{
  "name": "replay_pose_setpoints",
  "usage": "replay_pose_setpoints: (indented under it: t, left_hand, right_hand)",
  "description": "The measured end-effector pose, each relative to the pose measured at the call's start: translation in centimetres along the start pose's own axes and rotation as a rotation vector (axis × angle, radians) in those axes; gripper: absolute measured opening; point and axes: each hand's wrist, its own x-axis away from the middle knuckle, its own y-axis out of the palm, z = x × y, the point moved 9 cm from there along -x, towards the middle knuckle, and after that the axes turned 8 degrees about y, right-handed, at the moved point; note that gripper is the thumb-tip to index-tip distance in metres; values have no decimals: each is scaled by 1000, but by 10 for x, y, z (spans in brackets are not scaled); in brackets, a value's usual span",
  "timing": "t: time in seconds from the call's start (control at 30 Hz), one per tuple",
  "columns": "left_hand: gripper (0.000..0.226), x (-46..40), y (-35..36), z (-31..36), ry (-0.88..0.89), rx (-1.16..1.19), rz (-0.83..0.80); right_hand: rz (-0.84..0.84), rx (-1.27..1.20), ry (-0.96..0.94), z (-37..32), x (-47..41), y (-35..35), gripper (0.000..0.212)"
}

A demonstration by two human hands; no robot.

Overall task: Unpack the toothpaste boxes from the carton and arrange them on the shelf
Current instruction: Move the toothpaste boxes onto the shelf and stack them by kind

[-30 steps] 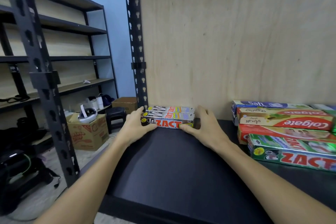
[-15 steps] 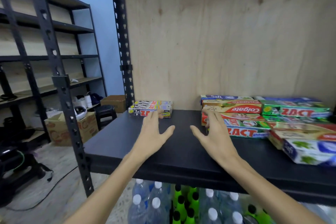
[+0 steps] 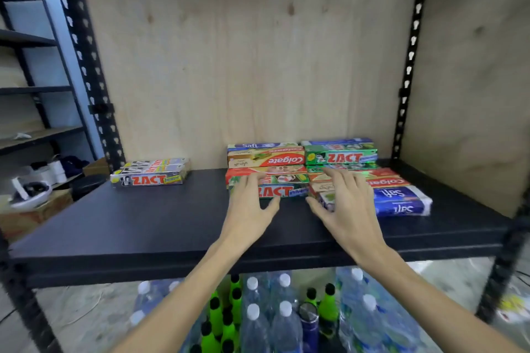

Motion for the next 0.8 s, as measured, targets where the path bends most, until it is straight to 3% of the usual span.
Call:
replay_pose_setpoints:
  t: [0.33, 0.57, 0.8]
  left_hand:
    - [37, -16, 45, 46, 117, -56, -64]
    - [30, -23, 63, 52, 205, -61, -158]
    - [26, -43, 60, 46, 190, -103, -91]
  right_hand:
    - [-22, 125, 117, 66, -1, -17, 107]
    - [-116, 100, 152, 79, -6, -7, 109]
    - [-264, 205, 118, 77, -31, -1, 125]
